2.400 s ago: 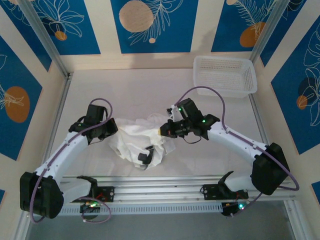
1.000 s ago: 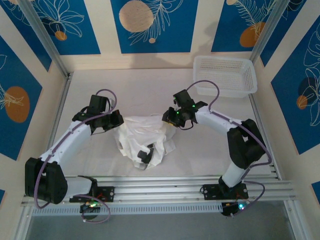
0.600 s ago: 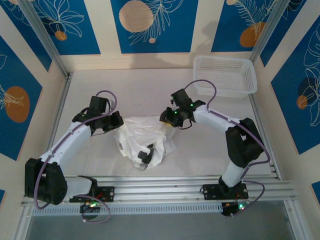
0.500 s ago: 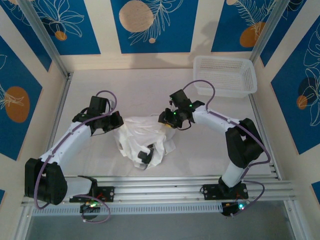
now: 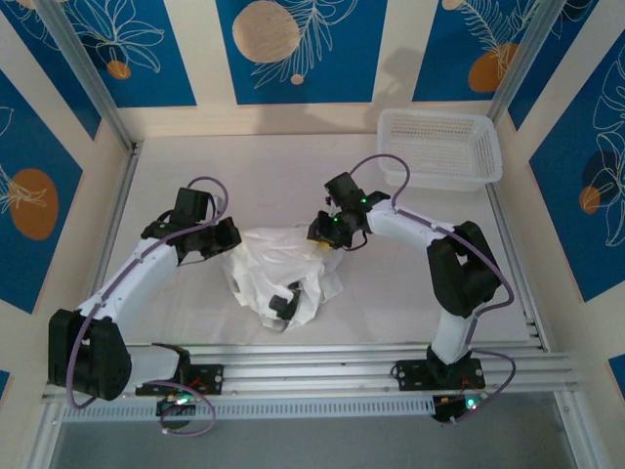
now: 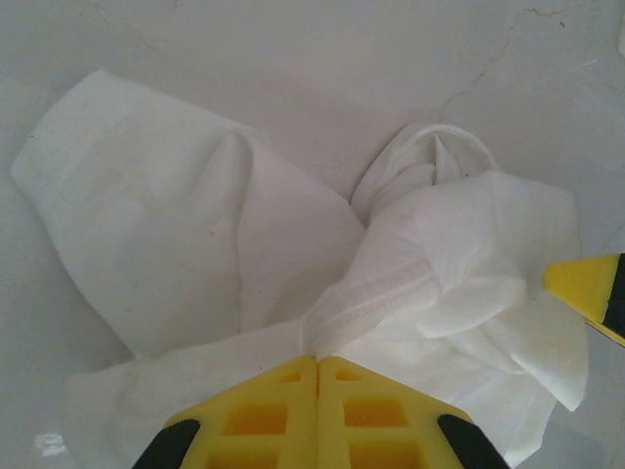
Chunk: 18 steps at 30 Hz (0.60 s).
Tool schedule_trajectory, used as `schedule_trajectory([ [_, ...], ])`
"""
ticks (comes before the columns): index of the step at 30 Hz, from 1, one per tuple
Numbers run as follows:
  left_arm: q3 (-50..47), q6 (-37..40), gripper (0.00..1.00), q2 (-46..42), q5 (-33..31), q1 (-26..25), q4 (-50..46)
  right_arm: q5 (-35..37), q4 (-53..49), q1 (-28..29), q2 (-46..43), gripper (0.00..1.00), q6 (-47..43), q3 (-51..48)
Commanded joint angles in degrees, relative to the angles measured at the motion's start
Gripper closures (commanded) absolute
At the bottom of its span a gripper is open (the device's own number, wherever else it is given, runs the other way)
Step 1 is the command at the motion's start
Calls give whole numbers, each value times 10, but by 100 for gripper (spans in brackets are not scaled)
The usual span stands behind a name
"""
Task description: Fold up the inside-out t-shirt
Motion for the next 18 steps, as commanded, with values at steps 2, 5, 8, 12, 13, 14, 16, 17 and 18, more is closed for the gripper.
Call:
schedule_trajectory([
  [2,-3,3,100,-12,0,7,0,10,-39,-4,-5,77,-10,15],
  [5,-1,1,100,-10,1,7,1,15,-42,-9,-13,88,-10,11],
  [8,-1,1,100,-9,2,7,2,20,-42,-11,-27,97,-9,8],
  [12,0,2,100,-10,-1,8,-1,23,-41,-11,-59,100,-11,11],
  [13,3,5,100,-10,-5,7,-5,21,-36,-11,-74,100,-11,11],
  [14,7,7,100,-10,-13,8,-10,15,-24,-11,-92,100,-12,11],
  [16,21,8,91,-9,-33,8,-23,-3,0,-11,-129,100,-9,16],
  [17,31,11,77,-10,-39,8,-30,-9,10,-12,-149,100,-3,24],
  [18,39,17,66,-12,-40,8,-33,-11,17,-12,-165,100,2,33],
])
